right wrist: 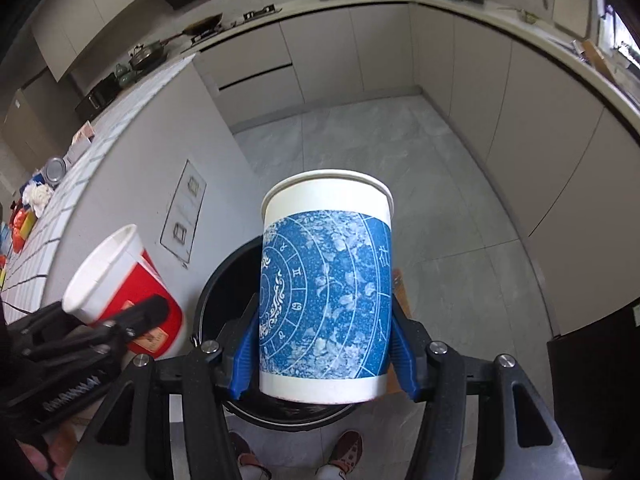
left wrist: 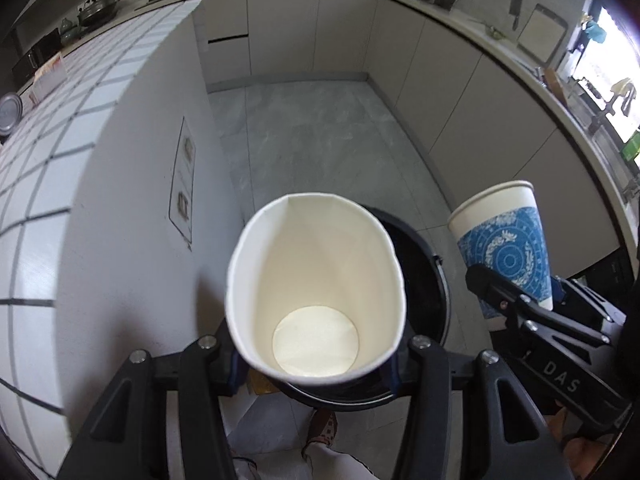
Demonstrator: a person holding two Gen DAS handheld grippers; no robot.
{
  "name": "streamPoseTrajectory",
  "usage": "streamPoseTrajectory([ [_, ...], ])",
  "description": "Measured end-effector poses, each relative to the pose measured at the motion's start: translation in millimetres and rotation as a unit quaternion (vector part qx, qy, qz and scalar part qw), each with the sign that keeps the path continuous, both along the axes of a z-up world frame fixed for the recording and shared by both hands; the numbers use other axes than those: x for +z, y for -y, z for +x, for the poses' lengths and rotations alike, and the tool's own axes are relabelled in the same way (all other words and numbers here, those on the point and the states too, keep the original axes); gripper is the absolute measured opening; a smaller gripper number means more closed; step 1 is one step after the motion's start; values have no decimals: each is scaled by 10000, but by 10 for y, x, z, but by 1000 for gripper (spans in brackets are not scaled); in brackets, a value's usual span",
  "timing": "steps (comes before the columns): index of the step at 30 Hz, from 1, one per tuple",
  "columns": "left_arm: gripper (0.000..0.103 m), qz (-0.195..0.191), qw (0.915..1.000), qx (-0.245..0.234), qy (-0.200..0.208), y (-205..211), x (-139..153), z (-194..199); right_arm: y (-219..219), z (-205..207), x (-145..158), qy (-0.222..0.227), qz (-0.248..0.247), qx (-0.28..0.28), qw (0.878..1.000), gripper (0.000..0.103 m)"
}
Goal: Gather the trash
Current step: 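Open both tools to drop the cups into the bucket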
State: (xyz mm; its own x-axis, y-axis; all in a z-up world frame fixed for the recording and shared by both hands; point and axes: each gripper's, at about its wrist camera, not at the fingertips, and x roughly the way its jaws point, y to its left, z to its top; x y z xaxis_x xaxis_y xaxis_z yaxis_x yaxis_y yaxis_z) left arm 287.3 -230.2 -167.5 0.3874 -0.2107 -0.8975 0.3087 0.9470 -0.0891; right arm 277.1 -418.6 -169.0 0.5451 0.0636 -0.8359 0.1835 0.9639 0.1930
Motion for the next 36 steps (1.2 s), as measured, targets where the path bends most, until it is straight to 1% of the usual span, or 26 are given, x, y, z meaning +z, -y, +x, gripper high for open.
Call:
streamPoseTrajectory([
  [6, 53, 258, 9994, 183, -161, 11, -227, 59, -104, 191, -305, -304, -109, 230, 9992, 59],
  [11, 54, 441, 9981, 204, -367, 100, -356, 98, -109, 323, -567, -594, -128, 355, 9975, 59],
  [14, 57, 529, 9972, 240, -479, 127, -417, 104, -104, 372, -622, -651, -146, 402, 9970, 59],
  [16, 62, 568, 9964, 275, -563, 145, -449, 126, -104, 396, -653, -714, -124, 473, 9962, 62],
  [18, 63, 623, 9954, 289, -674, 165, -497, 151, -122, 420, -685, -784, -203, 504, 9954, 64],
  [20, 64, 696, 9941, 259, -797, 195, -536, 163, -127, 435, -699, -839, -264, 500, 9949, 64],
  [22, 70, 771, 9930, 272, -850, 202, -528, 207, -113, 448, -700, -836, -220, 457, 9952, 64],
  [23, 71, 769, 9931, 293, -837, 195, -508, 195, -109, 446, -691, -831, -205, 437, 9954, 64],
  [25, 77, 842, 9929, 324, -777, 193, -485, 189, -111, 440, -671, -821, -229, 426, 9955, 65],
  [27, 80, 874, 9925, 324, -784, 170, -469, 194, -115, 420, -641, -805, -255, 411, 9956, 67],
  [29, 80, 805, 9932, 342, -768, 146, -418, 168, -108, 399, -606, -776, -277, 375, 9959, 69],
  [32, 80, 810, 9939, 308, -683, 120, -391, 201, -102, 359, -526, -681, -268, 277, 9969, 72],
  [33, 80, 748, 9942, 269, -720, 111, -362, 188, -94, 338, -505, -661, -254, 250, 9972, 72],
  [36, 80, 675, 9958, 255, -558, 90, -238, 160, -108, 280, -396, -538, -240, 148, 9982, 72],
])
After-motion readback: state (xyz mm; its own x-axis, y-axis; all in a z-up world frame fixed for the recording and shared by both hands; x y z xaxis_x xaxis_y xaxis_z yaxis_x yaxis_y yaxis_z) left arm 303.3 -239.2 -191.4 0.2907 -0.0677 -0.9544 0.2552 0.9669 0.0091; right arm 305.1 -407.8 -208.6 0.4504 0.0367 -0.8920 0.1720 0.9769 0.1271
